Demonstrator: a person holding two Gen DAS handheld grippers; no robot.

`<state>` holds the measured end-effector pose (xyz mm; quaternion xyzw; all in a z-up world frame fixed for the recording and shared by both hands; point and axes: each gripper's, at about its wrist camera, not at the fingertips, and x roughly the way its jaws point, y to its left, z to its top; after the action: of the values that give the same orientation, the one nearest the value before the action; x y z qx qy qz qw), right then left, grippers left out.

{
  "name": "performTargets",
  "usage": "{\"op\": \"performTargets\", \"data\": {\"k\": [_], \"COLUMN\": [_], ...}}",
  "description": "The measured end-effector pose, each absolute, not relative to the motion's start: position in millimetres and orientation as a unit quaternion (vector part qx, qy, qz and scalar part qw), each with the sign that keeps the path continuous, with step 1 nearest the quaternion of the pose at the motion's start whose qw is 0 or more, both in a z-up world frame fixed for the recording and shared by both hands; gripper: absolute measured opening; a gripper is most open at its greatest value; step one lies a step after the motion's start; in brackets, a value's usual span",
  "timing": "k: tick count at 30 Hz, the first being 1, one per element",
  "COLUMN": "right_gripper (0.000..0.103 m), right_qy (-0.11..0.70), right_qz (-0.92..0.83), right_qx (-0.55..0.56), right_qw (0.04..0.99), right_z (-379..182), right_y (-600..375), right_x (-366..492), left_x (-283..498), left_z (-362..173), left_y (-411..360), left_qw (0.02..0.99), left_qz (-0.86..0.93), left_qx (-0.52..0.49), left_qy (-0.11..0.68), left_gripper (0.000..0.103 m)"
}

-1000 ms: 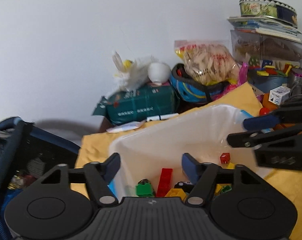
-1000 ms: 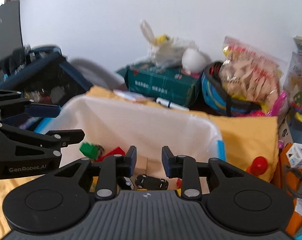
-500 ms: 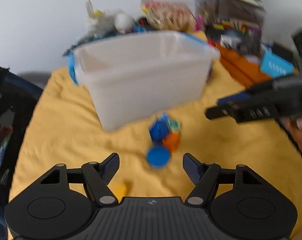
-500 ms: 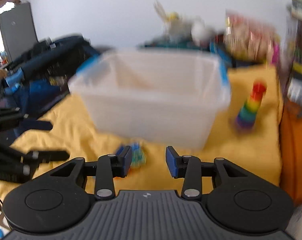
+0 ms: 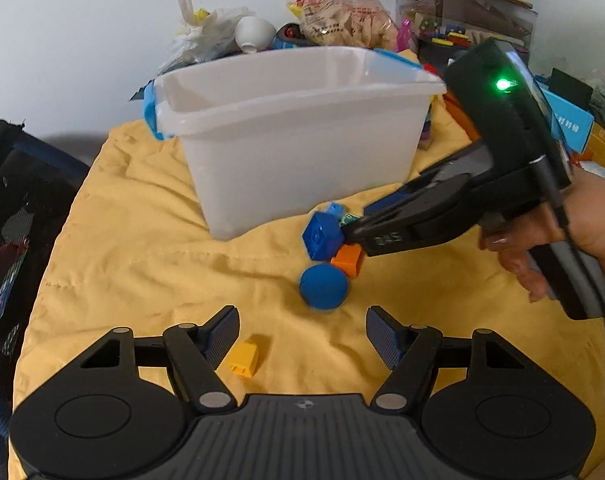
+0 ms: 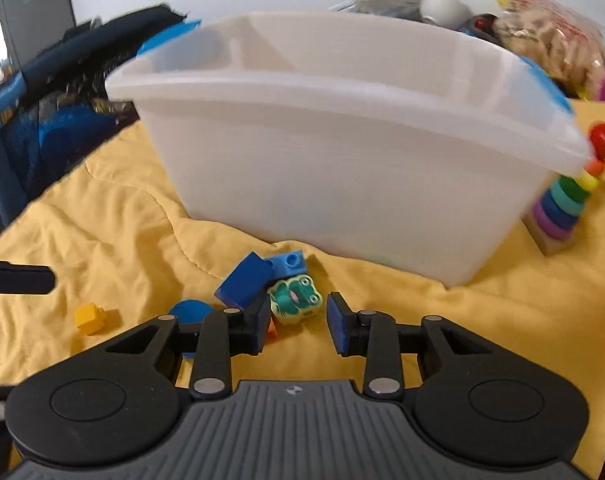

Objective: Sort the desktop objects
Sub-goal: 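Grasp the blue curved piece with the left tool while the right tool grasps the frog figure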

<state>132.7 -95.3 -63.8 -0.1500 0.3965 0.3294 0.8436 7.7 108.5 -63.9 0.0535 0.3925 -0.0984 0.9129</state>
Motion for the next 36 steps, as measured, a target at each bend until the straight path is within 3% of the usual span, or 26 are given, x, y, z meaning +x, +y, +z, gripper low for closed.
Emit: {"op": "performTargets", "data": {"k": [10,15,20,21,23,25,32,34,36], "right_gripper": [0.034,0.036,0.052,0.048,0.027,0.017,0.017,0.017,0.017], "right_qy": [0.342,0.380,0.400,0.402,0.416,0.423,0.415,0.412,0.409], "right_qz": [0.380,0.342,0.333,0.329,0.330,0.330,0.309,0.308,0.309], "right_qx": [-0.152,-0.126,-0.118,-0.127,-0.121,-0.095,-0.065,-0.072,-0.083], "right_qw": [0.846,0.850,0.846,0.845,0.839,0.838,0.853,0.855,0.855], "right_z": [-58.4,-62.6,-69.4,-71.6,-75.2,-71.9,-54.4,-53.5,-54.3], "right_y": [-74.3,-95.4,-88.6,-87.4,-90.4,-103.5,-151.9,-157.4,-159.5], "right_x": [111.1,133.8,135.9,135.8,138.8,140.0,124.7,119.7,116.5], "left_x": [18.5,32.3,51.3,56.2,64.2,75.7,108.3,114.8,117.7], "left_z": [-70.7,-74.2,-73.9,-73.8,-75.5,-80.6,-102.0,-107.9,-109.5], "left_y": [123.1,122.2,114.6,113.5,110.2,107.7,97.5,97.8,98.7], "left_qw": [0.912,0.911,0.912,0.912,0.913,0.910,0.899,0.892,0.890], "left_qz": [-0.079,-0.083,-0.085,-0.086,-0.085,-0.089,-0.107,-0.118,-0.122], "left_qx": [0.043,0.050,0.069,0.070,0.074,0.072,0.077,0.077,0.068], "left_qy": [0.400,0.400,0.395,0.394,0.391,0.398,0.419,0.429,0.435], "left_gripper": [0.073,0.073,0.073,0.073,0.073,0.070,0.053,0.038,0.038]}}
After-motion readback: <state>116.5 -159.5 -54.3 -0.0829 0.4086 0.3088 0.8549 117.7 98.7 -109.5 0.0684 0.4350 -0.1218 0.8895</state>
